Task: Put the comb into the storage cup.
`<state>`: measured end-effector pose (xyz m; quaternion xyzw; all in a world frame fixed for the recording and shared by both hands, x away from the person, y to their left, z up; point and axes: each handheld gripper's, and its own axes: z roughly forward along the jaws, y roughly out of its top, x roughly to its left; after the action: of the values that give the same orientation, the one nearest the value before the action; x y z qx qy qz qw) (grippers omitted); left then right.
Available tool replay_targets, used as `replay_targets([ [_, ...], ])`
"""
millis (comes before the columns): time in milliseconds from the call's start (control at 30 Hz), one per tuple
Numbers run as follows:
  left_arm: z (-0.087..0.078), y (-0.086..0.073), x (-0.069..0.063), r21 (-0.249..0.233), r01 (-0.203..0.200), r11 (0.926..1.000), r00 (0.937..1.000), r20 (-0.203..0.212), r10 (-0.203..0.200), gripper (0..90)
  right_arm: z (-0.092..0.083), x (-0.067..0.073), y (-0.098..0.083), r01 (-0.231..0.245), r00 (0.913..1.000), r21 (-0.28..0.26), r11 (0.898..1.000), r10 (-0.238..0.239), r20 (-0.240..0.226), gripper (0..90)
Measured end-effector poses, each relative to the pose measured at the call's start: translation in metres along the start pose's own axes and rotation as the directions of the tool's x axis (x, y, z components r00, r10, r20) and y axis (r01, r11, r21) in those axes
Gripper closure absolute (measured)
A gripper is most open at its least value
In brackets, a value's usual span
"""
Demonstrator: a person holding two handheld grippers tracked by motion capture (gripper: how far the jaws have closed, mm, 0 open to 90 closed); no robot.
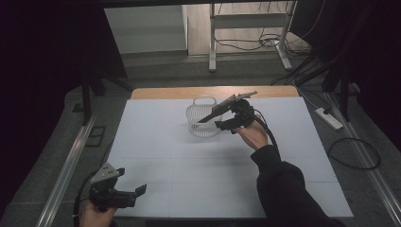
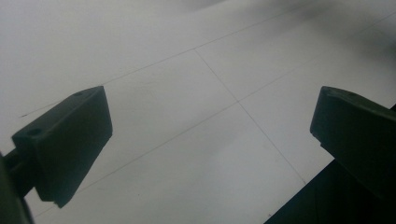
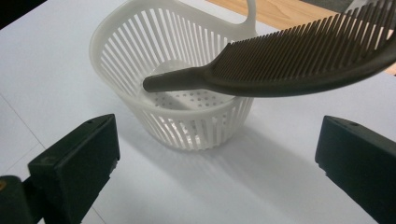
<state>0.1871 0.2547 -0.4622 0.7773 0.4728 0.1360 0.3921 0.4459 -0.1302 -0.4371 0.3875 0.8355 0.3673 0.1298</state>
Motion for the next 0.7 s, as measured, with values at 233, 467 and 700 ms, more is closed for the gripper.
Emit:
replay_targets([
  [233,0.000,0.000,0.001,-0.001,0.002,1.0000,1.0000,0.006,-0.002,0.0,-0.005,0.003,-0.005,0.012,0.9999,-0.008,1.000,-0.012,-0.011,0.0],
  [467,0.000,0.000,0.001,-0.004,0.003,1.0000,0.9999,0.014,-0.003,0.0,-0.009,0.007,-0.012,0.029,0.9993,-0.013,0.999,-0.029,-0.025,0.0],
  [700,0.000,0.000,0.002,-0.008,0.004,1.0000,0.9998,0.020,-0.004,0.0,-0.011,0.013,-0.019,0.047,0.9988,-0.009,0.999,-0.047,-0.016,0.0],
])
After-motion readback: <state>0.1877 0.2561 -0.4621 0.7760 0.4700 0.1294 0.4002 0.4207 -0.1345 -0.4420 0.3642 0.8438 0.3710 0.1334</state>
